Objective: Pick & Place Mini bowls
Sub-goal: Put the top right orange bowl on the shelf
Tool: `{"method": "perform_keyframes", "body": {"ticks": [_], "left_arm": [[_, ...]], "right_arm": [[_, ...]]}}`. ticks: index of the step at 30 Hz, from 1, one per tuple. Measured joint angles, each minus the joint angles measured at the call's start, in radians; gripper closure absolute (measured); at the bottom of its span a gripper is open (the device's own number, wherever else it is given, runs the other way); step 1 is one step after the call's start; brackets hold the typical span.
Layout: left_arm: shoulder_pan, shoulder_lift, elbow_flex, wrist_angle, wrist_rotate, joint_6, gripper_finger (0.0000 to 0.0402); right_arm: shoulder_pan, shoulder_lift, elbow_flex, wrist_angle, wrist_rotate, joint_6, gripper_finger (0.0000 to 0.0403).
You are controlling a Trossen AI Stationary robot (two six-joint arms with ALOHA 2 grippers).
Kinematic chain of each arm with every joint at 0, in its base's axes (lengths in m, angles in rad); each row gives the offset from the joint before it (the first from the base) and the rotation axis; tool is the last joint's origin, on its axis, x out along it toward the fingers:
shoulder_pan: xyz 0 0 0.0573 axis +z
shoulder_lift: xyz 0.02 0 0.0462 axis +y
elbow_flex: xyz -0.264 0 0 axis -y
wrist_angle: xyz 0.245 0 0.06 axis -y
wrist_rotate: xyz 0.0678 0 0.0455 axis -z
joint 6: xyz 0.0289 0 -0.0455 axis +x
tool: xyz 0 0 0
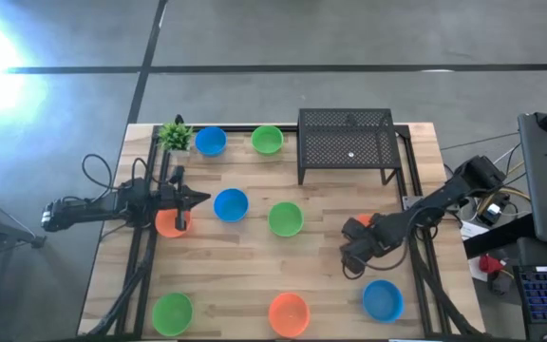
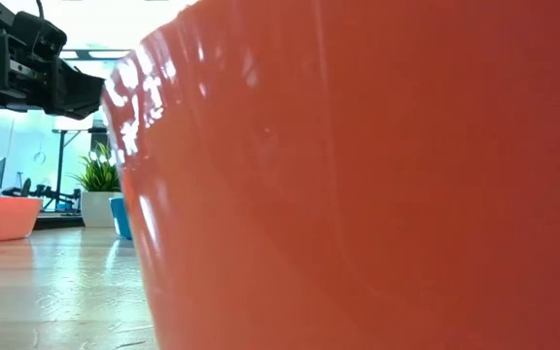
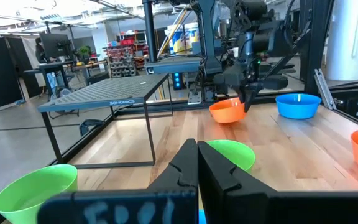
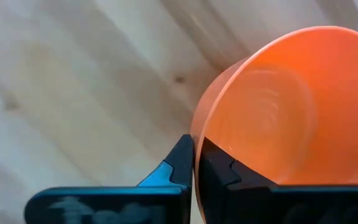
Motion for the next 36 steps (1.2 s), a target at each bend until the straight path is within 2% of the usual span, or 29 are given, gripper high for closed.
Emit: {"method": "perform_keyframes", "body": {"ticks": [6, 14, 18, 26, 36], "left_arm": [[0.000, 0.000, 0.000, 0.000, 0.000, 0.000, 0.0402], [0.000, 0.000, 0.000, 0.000, 0.000, 0.000, 0.0402], [0.000, 0.000, 0.000, 0.000, 0.000, 0.000, 0.0402], [0.000, 0.000, 0.000, 0.000, 0.000, 0.000, 0.0402], [0.000, 0.000, 0.000, 0.000, 0.000, 0.000, 0.0402]], "right_arm": [[-0.001, -0.001, 0.156, -0.083, 0.014, -0.120, 0.0395], [-0.030, 0.006, 0.395, -0.349, 0.170, -0.186, 0.0395], [-0.076, 0.009, 0.470, -0.449, 0.199, -0.252, 0.0395], [-0.211, 0.006, 0.519, -0.557, 0.289, -0.388, 0.0395], [-0.398, 0.001, 0.518, -0.564, 0.296, -0.587, 0.0395]]}}
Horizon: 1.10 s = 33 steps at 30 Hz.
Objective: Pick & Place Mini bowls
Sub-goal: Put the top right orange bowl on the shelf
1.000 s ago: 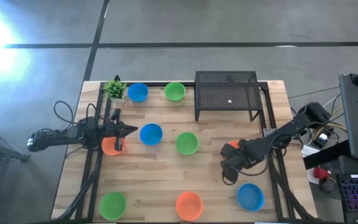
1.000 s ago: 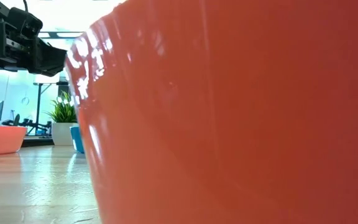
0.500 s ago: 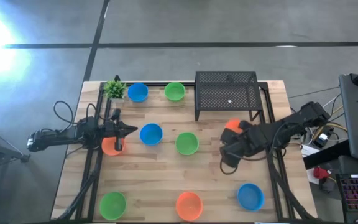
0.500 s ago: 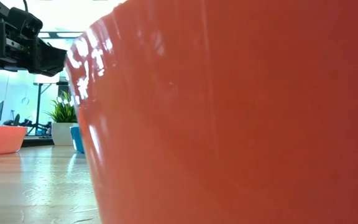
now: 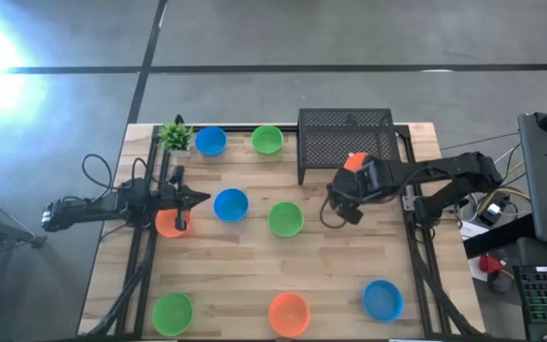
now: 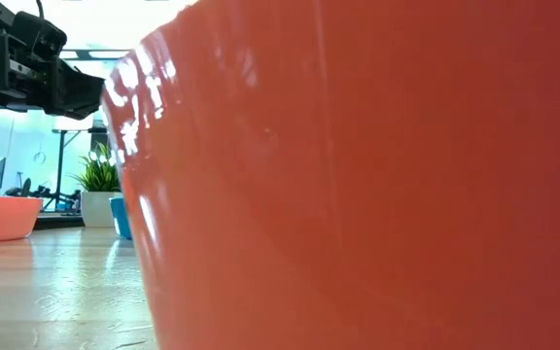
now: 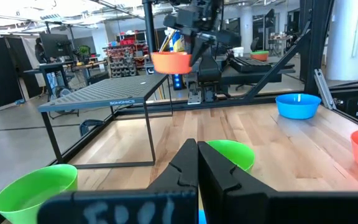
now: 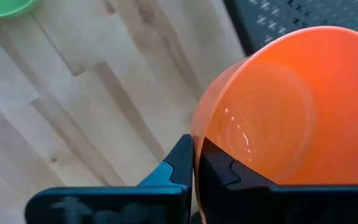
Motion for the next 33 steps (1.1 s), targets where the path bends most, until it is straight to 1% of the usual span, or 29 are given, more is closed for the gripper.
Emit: {"method": "perform_keyframes", "body": {"ticks": [10, 14, 22, 25, 28, 33], "left_arm": [[0.000, 0.000, 0.000, 0.000, 0.000, 0.000, 0.0402], [0.000, 0.000, 0.000, 0.000, 0.000, 0.000, 0.0402], [0.000, 0.000, 0.000, 0.000, 0.000, 0.000, 0.0402], [0.000, 0.000, 0.000, 0.000, 0.000, 0.000, 0.0402], [0.000, 0.000, 0.000, 0.000, 0.000, 0.000, 0.0402], [0.000, 0.000, 0.000, 0.000, 0.000, 0.000, 0.0402]], "right_arm": [[-0.185, -0.028, -0.005, 0.001, 0.001, -0.151, 0.0395], [-0.279, -0.040, -0.007, 0.002, 0.001, -0.234, 0.0395], [-0.490, -0.042, -0.019, 0.029, 0.002, -0.326, 0.0395], [-0.552, -0.042, -0.029, 0.070, 0.004, -0.357, 0.0395], [-0.594, -0.042, -0.035, 0.108, 0.003, -0.386, 0.0395], [-0.645, -0.042, -0.042, 0.113, -0.004, -0.396, 0.0395]]}}
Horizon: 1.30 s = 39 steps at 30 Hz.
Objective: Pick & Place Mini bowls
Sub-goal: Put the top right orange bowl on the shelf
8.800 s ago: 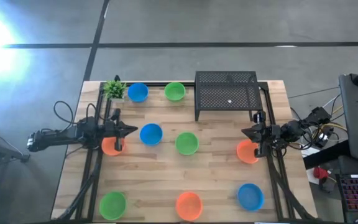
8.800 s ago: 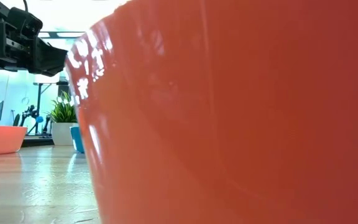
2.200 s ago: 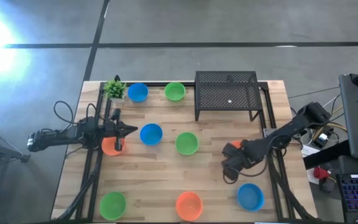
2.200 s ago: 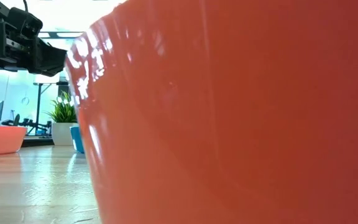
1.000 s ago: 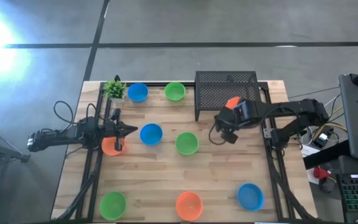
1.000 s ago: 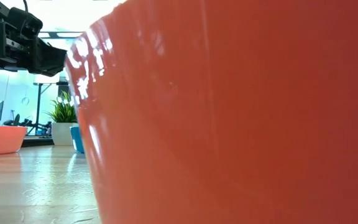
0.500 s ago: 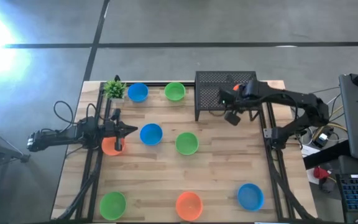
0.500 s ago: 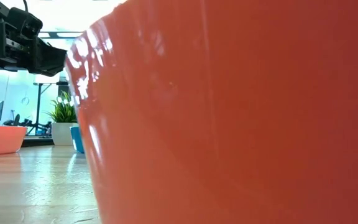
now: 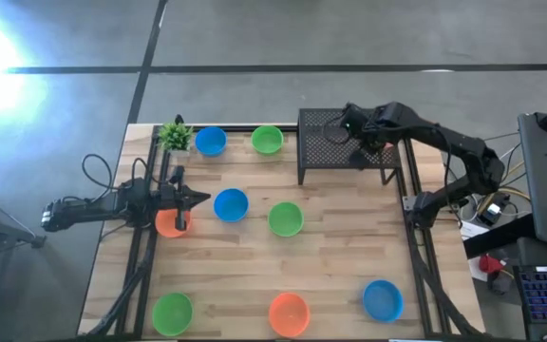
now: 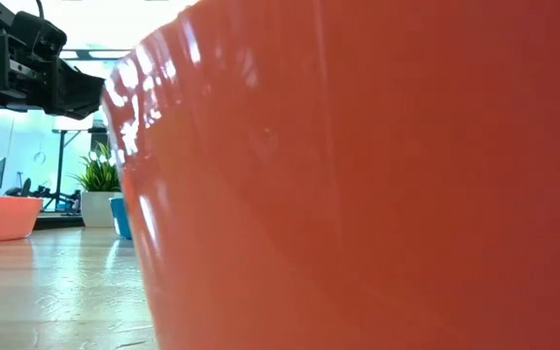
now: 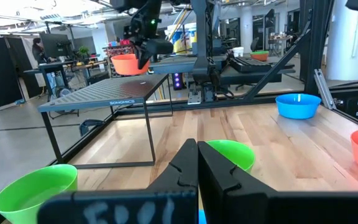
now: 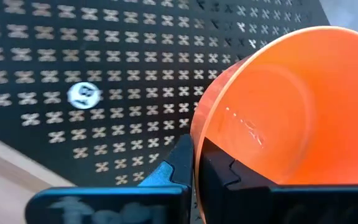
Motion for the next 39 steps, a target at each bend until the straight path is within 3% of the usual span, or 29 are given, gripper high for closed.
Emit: {"method": "perform_keyframes", "body": {"ticks": [6, 27, 39], "left_arm": [[0.000, 0.000, 0.000, 0.000, 0.000, 0.000, 0.0402], [0.000, 0.000, 0.000, 0.000, 0.000, 0.000, 0.0402], [0.000, 0.000, 0.000, 0.000, 0.000, 0.000, 0.0402]], "right_arm": [[-0.031, 0.000, -0.041, 0.015, -0.073, -0.028, 0.0395], [-0.035, -0.001, -0.054, 0.035, -0.070, -0.039, 0.0394], [-0.035, 0.001, -0.055, 0.044, -0.042, -0.046, 0.0332]]}}
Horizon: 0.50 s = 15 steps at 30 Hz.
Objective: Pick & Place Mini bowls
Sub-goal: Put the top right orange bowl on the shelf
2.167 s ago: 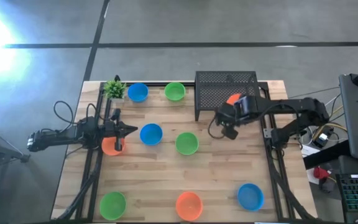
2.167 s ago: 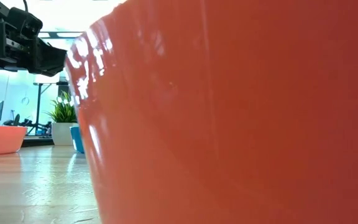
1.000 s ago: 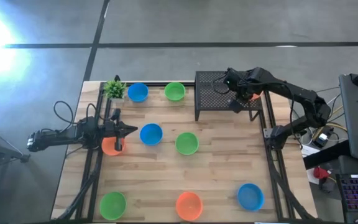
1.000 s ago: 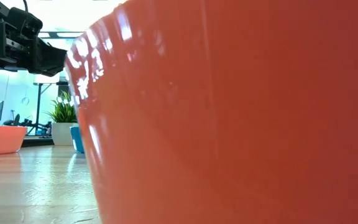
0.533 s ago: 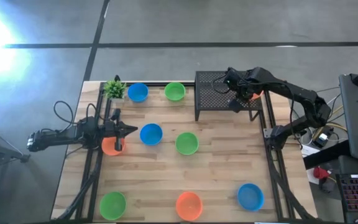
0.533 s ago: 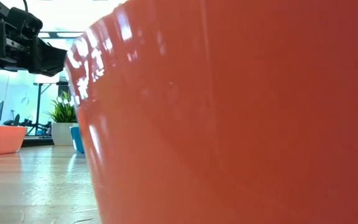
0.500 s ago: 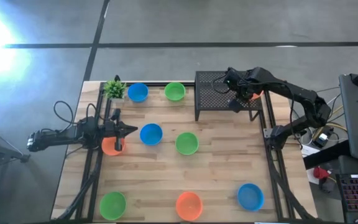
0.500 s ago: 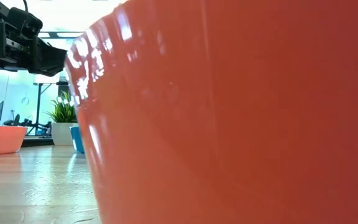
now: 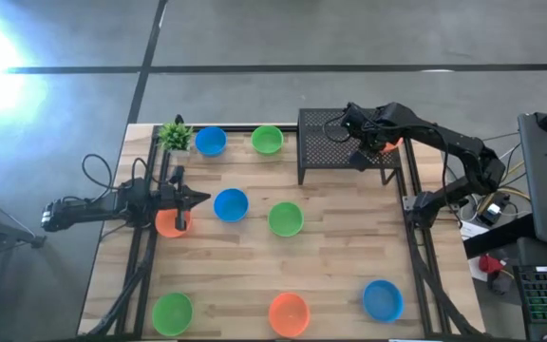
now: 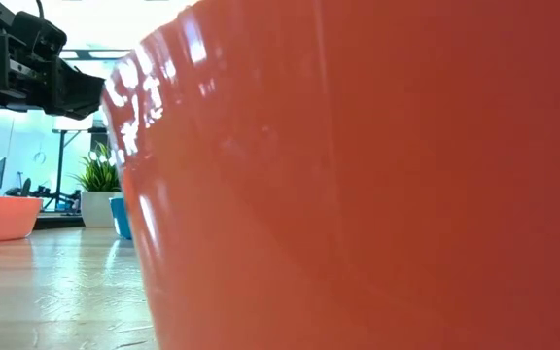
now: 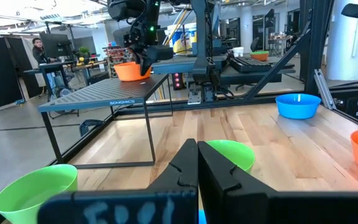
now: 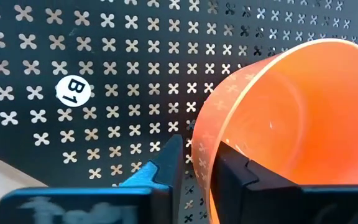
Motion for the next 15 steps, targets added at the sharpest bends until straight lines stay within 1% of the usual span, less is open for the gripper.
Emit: {"method": "perform_keyframes", "body": {"ticks": [7, 15], "left_arm": [[0.000, 0.000, 0.000, 0.000, 0.000, 0.000, 0.0402], [0.000, 0.000, 0.000, 0.000, 0.000, 0.000, 0.0402]], "right_arm": [[0.000, 0.000, 0.000, 0.001, 0.000, -0.002, 0.0304], [0.000, -0.006, 0.001, 0.003, 0.001, -0.026, 0.0300]]}}
